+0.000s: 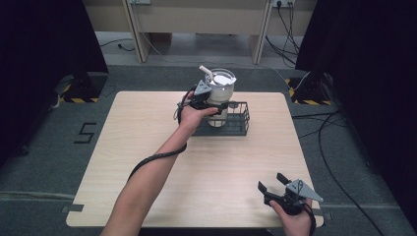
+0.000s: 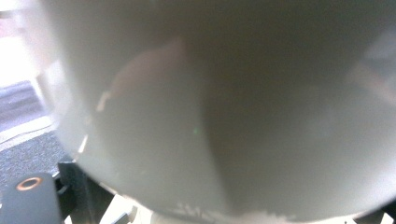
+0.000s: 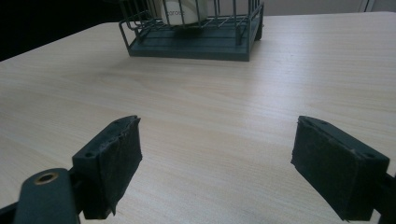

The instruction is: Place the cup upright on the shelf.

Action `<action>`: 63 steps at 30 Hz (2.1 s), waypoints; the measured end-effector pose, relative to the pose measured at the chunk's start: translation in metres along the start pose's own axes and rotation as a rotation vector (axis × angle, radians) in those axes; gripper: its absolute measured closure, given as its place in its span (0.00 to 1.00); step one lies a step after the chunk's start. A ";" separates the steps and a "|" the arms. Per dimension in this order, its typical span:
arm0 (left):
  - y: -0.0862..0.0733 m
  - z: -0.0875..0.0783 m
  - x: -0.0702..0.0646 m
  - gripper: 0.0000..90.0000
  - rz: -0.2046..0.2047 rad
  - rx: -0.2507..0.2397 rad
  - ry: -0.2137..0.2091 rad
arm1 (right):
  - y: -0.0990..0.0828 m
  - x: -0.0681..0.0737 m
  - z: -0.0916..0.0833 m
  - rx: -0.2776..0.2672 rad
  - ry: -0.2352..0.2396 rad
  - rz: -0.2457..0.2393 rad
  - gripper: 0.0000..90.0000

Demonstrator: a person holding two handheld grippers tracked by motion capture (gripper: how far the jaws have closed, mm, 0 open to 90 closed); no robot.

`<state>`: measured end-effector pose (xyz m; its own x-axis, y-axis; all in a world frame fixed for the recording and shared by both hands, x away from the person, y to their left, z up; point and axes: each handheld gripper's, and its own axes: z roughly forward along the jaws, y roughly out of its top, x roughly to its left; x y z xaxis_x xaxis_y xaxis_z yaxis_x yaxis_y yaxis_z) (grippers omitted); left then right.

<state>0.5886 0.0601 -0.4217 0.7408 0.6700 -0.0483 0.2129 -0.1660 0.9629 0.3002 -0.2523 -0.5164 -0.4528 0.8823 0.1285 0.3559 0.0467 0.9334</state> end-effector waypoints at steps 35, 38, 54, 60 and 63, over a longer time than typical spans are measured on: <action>-0.008 -0.012 0.001 0.10 0.023 -0.026 -0.018 | 0.000 0.000 0.000 0.001 0.000 0.003 0.18; -0.009 -0.014 0.001 0.10 0.025 -0.025 -0.017 | 0.000 0.000 0.000 0.002 0.001 0.002 0.18; -0.010 -0.022 0.000 0.10 0.029 -0.026 -0.012 | 0.000 0.000 0.000 0.005 0.003 0.001 0.18; -0.011 -0.023 0.001 0.10 0.023 -0.030 -0.015 | 0.000 0.001 0.000 0.007 0.003 -0.001 0.18; -0.012 -0.024 0.002 0.10 0.021 -0.032 -0.019 | 0.000 0.001 0.000 0.007 0.004 0.001 0.18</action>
<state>0.5718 0.0807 -0.4267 0.7568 0.6529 -0.0323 0.1765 -0.1565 0.9718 0.3001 -0.2517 -0.5165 -0.4557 0.8806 0.1303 0.3619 0.0496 0.9309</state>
